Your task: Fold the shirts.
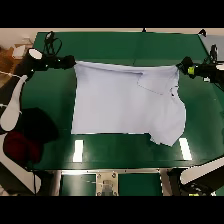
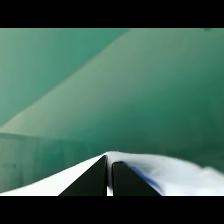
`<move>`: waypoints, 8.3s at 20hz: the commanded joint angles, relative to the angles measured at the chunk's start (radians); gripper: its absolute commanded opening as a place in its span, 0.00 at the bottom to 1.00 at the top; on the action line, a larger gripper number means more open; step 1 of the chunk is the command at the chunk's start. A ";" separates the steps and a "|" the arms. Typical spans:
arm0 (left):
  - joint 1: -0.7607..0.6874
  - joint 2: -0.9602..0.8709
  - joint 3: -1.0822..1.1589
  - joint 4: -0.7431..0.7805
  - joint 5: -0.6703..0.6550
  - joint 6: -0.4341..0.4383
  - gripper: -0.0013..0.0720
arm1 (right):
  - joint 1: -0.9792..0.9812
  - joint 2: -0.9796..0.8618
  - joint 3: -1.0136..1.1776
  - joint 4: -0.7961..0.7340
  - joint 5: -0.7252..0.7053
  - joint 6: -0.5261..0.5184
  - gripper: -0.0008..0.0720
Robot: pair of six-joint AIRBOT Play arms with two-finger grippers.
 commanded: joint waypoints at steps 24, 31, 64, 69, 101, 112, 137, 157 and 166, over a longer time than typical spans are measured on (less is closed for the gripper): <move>-0.059 -0.088 -0.104 0.164 -0.182 -0.007 0.05 | -0.029 -0.094 0.073 -0.519 0.309 0.106 0.04; -0.061 -0.086 -0.098 0.183 -0.210 -0.056 0.05 | -0.027 -0.093 0.077 -0.516 0.339 0.116 0.26; -0.545 0.743 -1.409 -0.473 0.736 -0.522 0.64 | -0.506 0.636 -0.871 -0.371 0.308 0.068 0.42; -0.545 0.601 -1.234 -0.480 0.754 -0.494 0.64 | -0.478 0.636 -0.902 -0.357 0.308 0.070 0.48; -0.400 0.768 -1.222 -0.302 0.483 -0.389 0.05 | -0.413 0.582 -0.903 -0.305 0.492 0.065 0.04; -0.354 0.780 -1.008 0.240 -0.015 -0.732 0.05 | -0.407 0.790 -0.787 -0.570 0.578 0.368 0.04; -0.174 -0.045 0.141 0.274 -0.205 -0.470 0.99 | -0.185 -0.076 0.138 -0.235 0.431 0.170 0.77; -0.135 -0.046 0.275 0.161 -0.448 -0.460 0.46 | -0.159 -0.322 0.297 -0.122 0.745 -0.023 0.04; -0.507 -0.193 0.269 0.138 -0.103 -0.396 0.05 | -0.134 -0.165 0.451 -0.132 0.936 0.108 0.04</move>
